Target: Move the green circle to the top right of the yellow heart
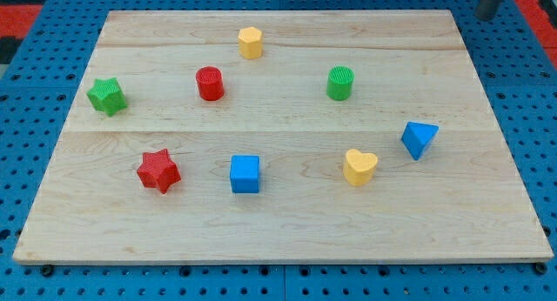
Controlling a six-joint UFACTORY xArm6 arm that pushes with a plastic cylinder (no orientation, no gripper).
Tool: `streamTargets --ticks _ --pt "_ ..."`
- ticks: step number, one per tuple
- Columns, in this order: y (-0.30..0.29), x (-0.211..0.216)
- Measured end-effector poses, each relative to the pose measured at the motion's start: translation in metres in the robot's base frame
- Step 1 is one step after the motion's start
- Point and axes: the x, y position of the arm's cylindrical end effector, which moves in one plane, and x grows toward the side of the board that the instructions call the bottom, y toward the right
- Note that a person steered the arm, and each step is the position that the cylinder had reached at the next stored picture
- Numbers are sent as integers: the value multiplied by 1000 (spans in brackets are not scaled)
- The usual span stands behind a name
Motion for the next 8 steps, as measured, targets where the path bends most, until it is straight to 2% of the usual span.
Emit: streamTargets --ticks 1,2,3,4,5,8 --pt "-54 7" --pt "-118 34" --pt "-142 77" --pt "-157 91" --pt "-196 102" --pt "-200 99"
